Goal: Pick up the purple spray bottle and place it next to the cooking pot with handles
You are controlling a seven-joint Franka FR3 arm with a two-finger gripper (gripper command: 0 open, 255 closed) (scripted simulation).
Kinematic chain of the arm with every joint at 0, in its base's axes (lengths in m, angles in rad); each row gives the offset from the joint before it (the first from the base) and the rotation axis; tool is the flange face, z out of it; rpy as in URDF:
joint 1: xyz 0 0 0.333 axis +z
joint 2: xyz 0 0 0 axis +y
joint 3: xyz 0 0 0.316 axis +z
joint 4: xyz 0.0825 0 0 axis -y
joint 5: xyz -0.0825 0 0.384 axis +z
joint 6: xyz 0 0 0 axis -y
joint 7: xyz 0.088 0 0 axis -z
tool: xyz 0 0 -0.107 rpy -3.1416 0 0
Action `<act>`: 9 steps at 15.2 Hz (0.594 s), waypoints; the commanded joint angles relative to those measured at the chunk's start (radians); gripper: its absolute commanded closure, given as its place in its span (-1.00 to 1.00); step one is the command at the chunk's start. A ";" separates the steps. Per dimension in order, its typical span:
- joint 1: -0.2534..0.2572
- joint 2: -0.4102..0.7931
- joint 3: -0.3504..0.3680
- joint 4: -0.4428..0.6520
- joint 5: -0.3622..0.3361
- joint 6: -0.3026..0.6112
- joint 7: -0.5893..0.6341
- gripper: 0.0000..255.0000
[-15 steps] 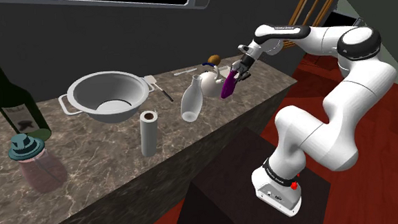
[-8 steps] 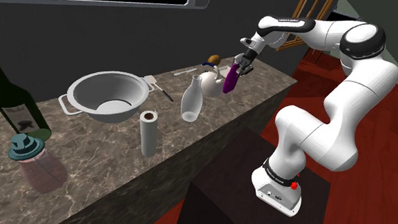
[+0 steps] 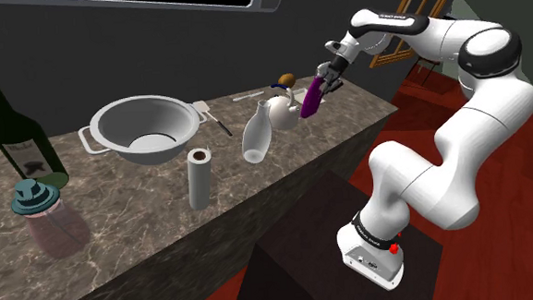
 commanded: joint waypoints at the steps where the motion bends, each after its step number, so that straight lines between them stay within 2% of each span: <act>1: -0.006 0.010 0.013 0.019 0.010 -0.026 0.004 1.00; 9: -0.010 0.038 0.047 0.096 0.039 -0.114 0.020 1.00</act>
